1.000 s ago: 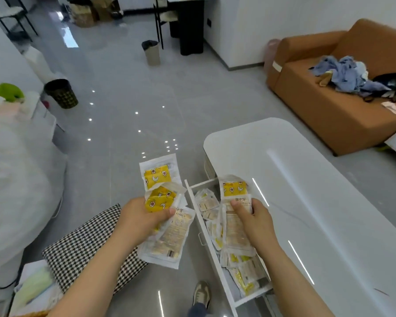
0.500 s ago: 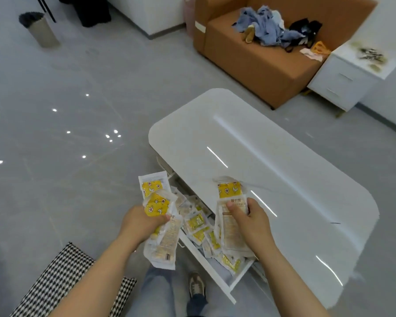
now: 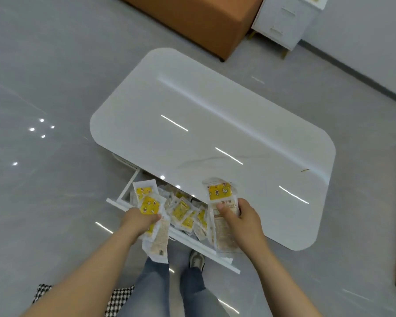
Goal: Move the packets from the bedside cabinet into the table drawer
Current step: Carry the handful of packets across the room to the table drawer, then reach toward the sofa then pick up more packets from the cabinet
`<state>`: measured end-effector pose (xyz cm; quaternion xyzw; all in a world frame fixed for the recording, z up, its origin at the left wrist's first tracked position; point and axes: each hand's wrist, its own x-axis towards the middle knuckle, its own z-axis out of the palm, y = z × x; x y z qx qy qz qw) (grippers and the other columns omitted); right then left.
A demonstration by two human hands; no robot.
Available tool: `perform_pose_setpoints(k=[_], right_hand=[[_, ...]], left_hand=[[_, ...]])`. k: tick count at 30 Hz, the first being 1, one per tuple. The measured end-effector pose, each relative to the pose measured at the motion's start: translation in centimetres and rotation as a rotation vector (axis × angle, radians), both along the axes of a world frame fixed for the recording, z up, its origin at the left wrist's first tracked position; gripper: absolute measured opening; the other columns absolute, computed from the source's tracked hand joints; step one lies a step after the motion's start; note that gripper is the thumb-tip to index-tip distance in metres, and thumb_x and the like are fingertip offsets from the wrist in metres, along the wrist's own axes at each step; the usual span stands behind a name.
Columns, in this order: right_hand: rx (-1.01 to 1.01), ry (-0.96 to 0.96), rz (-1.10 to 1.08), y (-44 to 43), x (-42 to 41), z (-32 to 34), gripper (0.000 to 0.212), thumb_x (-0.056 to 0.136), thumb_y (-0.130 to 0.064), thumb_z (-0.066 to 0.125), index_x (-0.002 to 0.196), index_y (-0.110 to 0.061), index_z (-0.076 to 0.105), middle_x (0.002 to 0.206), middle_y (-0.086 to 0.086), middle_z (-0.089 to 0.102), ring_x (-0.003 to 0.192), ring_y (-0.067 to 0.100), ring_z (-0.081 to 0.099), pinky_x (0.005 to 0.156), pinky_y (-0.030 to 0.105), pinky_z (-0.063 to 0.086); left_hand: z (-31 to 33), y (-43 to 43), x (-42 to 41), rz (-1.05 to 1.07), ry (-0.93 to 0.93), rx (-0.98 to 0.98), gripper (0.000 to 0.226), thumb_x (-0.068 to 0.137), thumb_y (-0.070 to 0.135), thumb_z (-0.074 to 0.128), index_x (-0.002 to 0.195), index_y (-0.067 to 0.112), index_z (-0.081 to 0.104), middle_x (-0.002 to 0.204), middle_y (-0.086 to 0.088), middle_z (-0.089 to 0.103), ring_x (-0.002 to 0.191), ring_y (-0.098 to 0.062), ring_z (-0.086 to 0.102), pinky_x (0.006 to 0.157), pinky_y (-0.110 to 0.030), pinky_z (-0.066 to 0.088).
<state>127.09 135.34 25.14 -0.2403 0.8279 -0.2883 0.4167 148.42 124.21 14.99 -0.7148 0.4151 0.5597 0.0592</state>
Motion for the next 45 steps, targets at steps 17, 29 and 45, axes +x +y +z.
perform_pose_setpoints(k=[17,29,45], right_hand=[[0.100,0.002,-0.060,-1.3,0.2,-6.5,0.017,0.089,-0.037,0.063,0.096,-0.022,0.060,0.088,-0.009,0.065,0.079,0.007,0.062,0.060,0.018,0.044],[0.300,0.193,0.464,-1.7,-2.0,-12.1,0.026,0.089,-0.041,0.060,0.078,-0.022,0.046,0.072,-0.005,0.054,0.065,0.015,0.050,0.053,0.029,0.037],[0.377,0.246,0.722,-1.3,-4.9,-16.1,0.054,0.089,-0.035,0.062,0.135,-0.017,0.044,0.126,0.009,0.055,0.111,0.025,0.055,0.087,0.033,0.045]], left_hand=[[-8.4,-4.6,-2.4,0.112,0.148,0.135,0.048,0.087,0.032,0.066,0.124,0.004,0.054,0.115,-0.009,0.056,0.110,-0.026,0.055,0.096,-0.038,0.048],[-4.7,-3.4,-0.6,-0.781,-0.098,-0.213,0.043,0.088,0.032,0.060,0.126,0.014,0.053,0.125,-0.004,0.057,0.109,-0.019,0.056,0.089,-0.029,0.046],[-1.7,-0.2,-2.8,-0.932,-0.127,-0.265,0.044,0.089,0.032,0.059,0.130,0.016,0.052,0.127,-0.003,0.055,0.111,-0.018,0.056,0.094,-0.031,0.047]])
